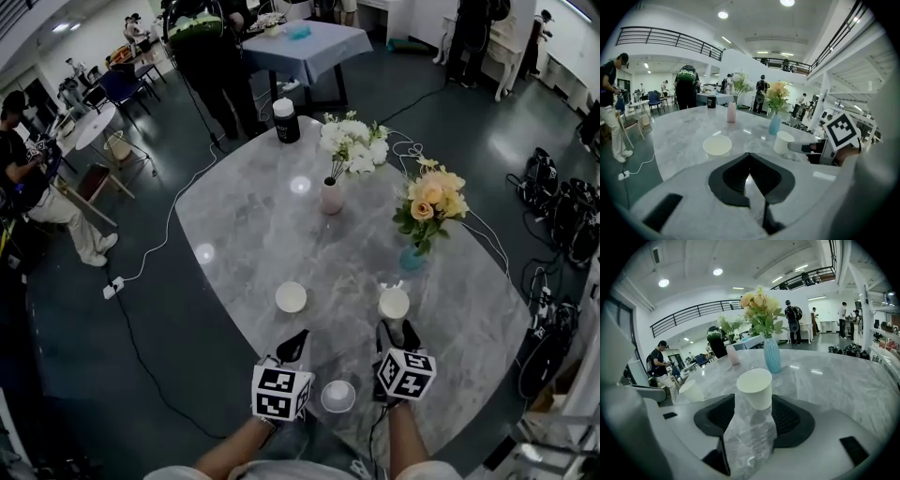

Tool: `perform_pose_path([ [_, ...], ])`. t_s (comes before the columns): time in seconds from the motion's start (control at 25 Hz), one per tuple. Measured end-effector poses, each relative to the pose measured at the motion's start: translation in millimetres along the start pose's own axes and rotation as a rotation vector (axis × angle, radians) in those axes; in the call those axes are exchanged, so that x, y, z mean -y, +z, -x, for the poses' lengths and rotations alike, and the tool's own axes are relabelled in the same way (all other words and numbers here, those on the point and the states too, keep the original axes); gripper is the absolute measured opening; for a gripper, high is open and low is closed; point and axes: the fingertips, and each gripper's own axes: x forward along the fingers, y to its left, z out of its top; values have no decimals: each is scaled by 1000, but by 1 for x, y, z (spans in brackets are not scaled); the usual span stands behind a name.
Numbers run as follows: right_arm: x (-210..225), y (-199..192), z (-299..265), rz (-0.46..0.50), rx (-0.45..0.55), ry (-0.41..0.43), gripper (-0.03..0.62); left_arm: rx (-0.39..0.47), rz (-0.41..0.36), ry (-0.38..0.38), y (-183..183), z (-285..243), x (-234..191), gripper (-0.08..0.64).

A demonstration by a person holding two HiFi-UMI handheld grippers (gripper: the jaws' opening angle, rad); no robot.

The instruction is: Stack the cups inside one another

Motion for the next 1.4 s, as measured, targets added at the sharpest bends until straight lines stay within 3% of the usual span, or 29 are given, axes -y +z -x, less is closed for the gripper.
perform_pose_path([
  [0.72, 8, -3, -39, 43, -32, 11, 232, -51, 40, 35, -20, -15, -12, -5],
  [1.4, 19, 1, -34, 49, -5, -20, 232, -55, 62, 41, -28, -11, -12, -5],
])
